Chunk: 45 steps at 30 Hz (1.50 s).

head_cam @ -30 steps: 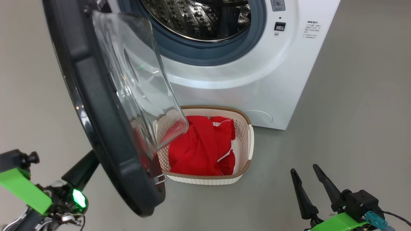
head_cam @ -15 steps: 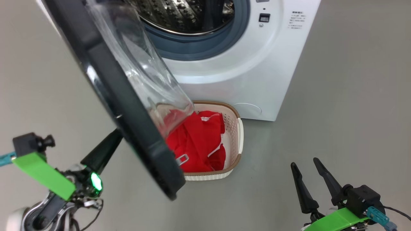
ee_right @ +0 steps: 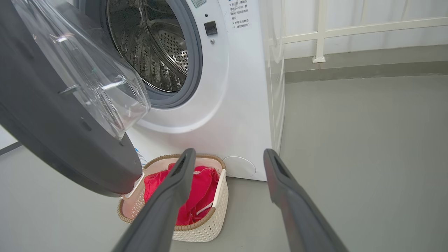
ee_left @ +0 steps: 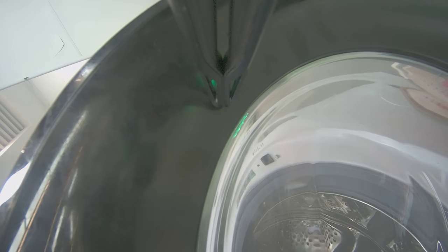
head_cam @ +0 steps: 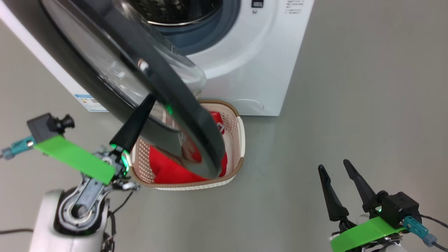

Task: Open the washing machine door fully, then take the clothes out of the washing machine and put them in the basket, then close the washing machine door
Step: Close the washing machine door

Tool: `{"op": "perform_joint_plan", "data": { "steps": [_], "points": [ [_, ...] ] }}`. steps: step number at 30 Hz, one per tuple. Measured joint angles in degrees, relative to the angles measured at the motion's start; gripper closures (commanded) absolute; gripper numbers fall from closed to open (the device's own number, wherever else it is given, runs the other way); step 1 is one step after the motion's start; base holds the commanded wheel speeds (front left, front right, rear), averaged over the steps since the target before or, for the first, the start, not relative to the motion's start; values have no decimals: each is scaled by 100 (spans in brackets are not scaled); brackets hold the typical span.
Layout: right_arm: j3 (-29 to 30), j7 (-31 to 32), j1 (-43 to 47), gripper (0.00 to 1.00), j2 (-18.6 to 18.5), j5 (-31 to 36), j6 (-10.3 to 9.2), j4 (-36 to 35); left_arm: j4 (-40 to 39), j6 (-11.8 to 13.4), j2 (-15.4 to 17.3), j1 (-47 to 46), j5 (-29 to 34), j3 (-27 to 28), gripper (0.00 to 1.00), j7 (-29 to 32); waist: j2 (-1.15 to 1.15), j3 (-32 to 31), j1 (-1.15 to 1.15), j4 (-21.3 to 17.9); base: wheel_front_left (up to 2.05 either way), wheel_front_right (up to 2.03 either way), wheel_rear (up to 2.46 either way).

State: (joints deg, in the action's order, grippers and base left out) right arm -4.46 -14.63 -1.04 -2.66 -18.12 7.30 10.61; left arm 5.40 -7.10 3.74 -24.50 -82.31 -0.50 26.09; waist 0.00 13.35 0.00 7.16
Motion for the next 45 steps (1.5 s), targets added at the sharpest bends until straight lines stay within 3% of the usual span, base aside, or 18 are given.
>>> {"op": "perform_joint_plan", "data": {
  "steps": [8,17,36,45],
  "points": [
    [-1,0,-127,0,-2,1,0,-94,571,0,167,-744,424,-667,100,-1152,0,248,0,-249,0,0,0],
    [3,0,-314,0,-4,1,0,-149,1303,-1,375,-1649,459,-1289,100,-2236,0,556,0,-457,0,0,0],
    [-44,0,-450,0,-4,-152,0,-216,2651,-1,962,-3021,87,-2007,100,-3183,0,819,0,-966,0,0,0],
    [-100,0,-521,0,-4,-232,0,-243,2991,-1,1187,-3266,-143,-2205,100,-3353,0,839,0,-1200,0,0,0]
  ]
}}
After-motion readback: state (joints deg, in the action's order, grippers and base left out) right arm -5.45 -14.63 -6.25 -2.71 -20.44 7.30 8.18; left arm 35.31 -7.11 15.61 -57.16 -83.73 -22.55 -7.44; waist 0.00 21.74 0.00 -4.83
